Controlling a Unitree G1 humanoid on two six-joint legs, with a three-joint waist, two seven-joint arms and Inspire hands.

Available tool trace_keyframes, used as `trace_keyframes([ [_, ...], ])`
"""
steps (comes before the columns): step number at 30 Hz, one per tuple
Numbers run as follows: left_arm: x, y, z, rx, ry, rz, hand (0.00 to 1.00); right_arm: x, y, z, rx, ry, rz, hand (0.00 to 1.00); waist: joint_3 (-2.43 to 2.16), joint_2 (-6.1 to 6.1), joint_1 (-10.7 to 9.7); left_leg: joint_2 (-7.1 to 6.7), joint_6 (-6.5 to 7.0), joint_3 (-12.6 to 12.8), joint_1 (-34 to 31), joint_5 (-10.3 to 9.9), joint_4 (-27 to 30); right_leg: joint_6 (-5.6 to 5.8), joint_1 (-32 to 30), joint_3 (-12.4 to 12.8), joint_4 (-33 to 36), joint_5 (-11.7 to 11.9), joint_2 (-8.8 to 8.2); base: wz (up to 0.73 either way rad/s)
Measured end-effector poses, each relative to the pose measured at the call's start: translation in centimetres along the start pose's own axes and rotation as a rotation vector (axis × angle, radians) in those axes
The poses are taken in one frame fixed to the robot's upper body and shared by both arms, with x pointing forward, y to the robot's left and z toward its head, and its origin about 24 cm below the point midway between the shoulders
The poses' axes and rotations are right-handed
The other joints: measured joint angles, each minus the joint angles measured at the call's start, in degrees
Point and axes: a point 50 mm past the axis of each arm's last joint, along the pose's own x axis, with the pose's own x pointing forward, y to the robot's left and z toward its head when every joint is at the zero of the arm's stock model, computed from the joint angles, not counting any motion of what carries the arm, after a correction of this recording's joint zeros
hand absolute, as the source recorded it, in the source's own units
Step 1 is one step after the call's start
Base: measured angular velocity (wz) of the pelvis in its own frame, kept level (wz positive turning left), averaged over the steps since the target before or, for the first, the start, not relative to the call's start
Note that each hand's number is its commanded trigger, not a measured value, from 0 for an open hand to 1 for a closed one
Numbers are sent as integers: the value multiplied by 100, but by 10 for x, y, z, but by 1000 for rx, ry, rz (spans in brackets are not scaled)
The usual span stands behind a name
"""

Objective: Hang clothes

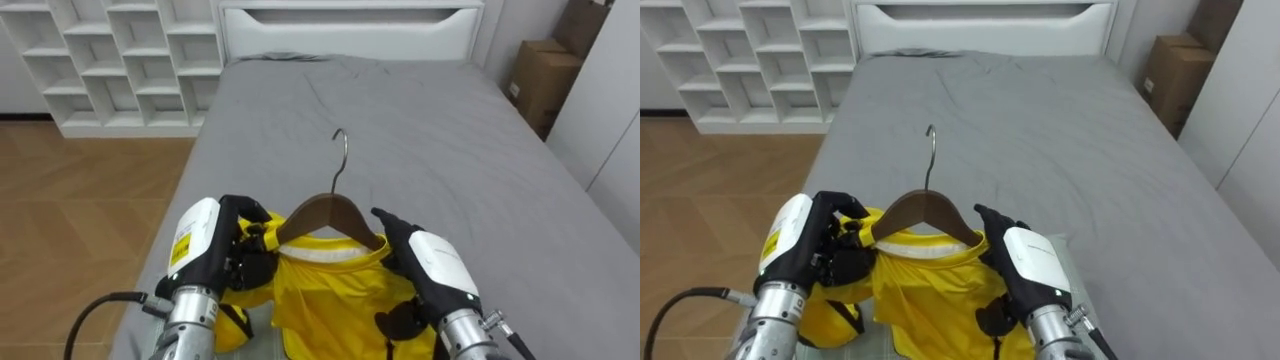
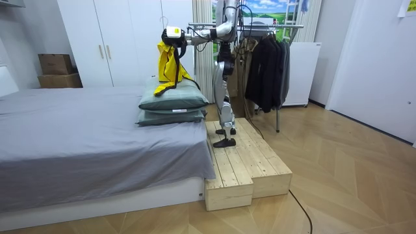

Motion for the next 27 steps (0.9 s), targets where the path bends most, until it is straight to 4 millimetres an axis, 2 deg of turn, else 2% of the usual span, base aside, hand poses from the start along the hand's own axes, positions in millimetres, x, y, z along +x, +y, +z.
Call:
trace_keyframes([
  [13,-1,-4,3,-15,-5,-7,100,7,1,8,-16,-34,-144,0,39,68,-32,-7,0,-31,-52,0,5,1,-34,-44,-2,0,-3,1],
  [23,1,-6,7,-32,-14,-3,100,6,-4,5,-36,-39,-213,0,-11,154,-22,-18,0,-82,-74,0,9,1,-51,-52,-3,-1,-4,0],
  [27,1,-6,8,-52,-14,-3,100,4,-6,2,-41,-47,-237,0,-14,159,-20,-21,0,-99,-65,1,13,1,-33,-53,-4,-1,-3,0],
])
